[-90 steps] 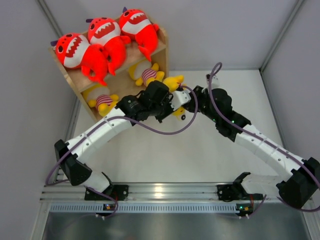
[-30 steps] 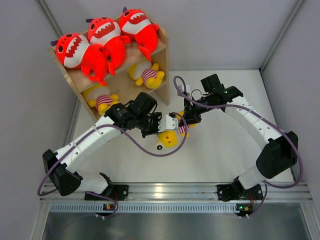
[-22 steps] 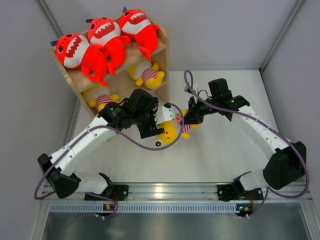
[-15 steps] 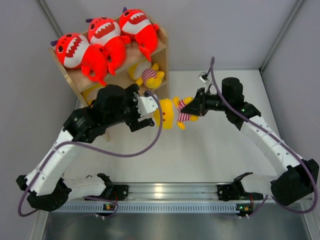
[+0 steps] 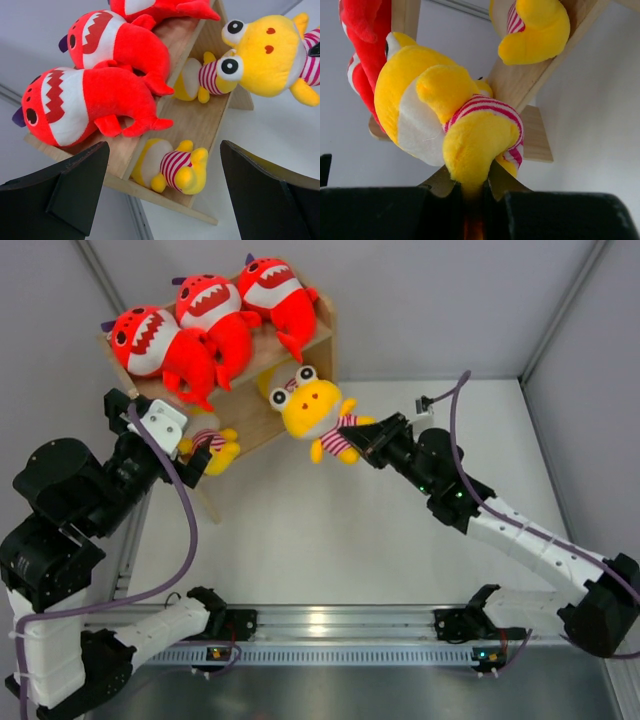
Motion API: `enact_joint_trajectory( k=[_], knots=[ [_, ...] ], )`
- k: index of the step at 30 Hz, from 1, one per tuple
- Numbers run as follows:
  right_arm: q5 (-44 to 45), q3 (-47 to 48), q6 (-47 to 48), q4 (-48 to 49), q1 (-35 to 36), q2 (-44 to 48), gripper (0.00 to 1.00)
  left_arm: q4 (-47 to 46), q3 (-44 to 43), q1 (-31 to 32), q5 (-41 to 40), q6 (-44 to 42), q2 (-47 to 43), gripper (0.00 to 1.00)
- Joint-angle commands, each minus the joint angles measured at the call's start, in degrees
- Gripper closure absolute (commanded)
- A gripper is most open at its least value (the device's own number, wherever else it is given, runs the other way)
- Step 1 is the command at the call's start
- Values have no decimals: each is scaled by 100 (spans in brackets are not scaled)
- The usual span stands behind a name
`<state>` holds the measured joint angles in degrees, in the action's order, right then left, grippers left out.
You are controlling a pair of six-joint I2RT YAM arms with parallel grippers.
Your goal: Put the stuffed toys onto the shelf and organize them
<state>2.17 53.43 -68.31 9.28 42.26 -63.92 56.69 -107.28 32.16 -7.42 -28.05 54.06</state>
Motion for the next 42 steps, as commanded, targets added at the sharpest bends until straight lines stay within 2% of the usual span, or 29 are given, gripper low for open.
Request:
enact_joint_trajectory(
  k=[1,5,9,17,30,42],
  knots=[
    [714,693,-745,725,264,-585,100,-70,-82,-157,-234,204,-62,2],
    [933,1423,-1052,689,651,-1428,100,-79,-73,-237,-216,195,-194,1],
    [1180,1855,-1210,365,819,-1859,100,-70,6,-298,-137,186,-352,1],
    [1251,2294,-1219,198,968,-2361,100,-70,155,-298,-163,142,-607,1],
    [1197,2189,-1193,548,1065,-2739,100,-53,314,-307,-67,98,-766,2],
    [1549,3243,-1676,356,1162,-3662,100,-61,349,-307,30,116,-757,1]
  ],
)
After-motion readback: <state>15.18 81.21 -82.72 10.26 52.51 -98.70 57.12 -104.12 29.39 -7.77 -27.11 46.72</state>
